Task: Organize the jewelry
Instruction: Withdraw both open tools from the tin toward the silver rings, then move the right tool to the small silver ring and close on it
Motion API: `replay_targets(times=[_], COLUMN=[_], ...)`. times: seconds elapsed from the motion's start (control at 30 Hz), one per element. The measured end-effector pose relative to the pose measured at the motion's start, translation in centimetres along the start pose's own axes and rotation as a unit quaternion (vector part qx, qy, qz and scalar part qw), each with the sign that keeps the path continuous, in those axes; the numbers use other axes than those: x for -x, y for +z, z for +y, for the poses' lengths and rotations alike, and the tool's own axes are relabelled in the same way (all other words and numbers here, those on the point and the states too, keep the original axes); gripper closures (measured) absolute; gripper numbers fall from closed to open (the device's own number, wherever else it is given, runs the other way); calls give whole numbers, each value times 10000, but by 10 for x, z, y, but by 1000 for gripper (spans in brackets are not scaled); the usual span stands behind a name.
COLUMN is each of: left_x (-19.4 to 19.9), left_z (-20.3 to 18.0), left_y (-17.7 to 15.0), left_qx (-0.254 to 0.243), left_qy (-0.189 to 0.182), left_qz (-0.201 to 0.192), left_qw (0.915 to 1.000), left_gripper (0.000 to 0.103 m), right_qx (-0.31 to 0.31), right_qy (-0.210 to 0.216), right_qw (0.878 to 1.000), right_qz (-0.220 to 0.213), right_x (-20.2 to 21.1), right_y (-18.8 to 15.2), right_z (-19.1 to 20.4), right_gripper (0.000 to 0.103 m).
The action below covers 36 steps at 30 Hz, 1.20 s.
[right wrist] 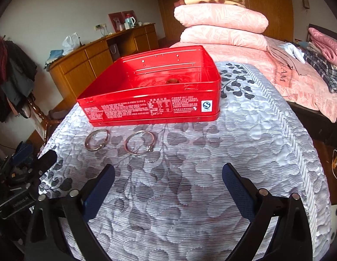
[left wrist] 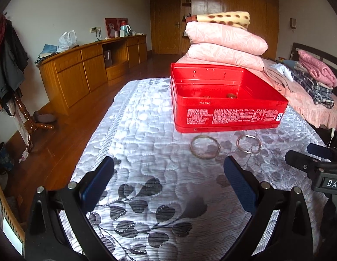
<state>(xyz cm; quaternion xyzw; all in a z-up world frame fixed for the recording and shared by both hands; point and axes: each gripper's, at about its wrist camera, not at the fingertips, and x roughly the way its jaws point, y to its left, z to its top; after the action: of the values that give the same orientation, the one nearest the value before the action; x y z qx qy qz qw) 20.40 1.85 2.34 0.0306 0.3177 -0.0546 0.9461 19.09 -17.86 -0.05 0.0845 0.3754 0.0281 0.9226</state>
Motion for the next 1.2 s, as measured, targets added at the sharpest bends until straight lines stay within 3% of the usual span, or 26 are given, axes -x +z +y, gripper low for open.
replay_targets(times=[0.27,0.8,1.2], left_x=[-5,-30,-35], left_z=[0,7,21], left_y=[3,12,13], left_qx=[54,204,404], left_qy=[-88,-68,-70], left_qz=[62,397,438], left_qw=[9999,9990,9982], left_gripper=[5,5,5], right_qx=[151,308,463], right_qy=[203,142,-67], right_qw=[9996,9982,9967], right_qz=[130,490,664], right_x=[-13,-52,-67], right_y=[6,23,25], right_z=[12,28,40], right_gripper=[6,7,25])
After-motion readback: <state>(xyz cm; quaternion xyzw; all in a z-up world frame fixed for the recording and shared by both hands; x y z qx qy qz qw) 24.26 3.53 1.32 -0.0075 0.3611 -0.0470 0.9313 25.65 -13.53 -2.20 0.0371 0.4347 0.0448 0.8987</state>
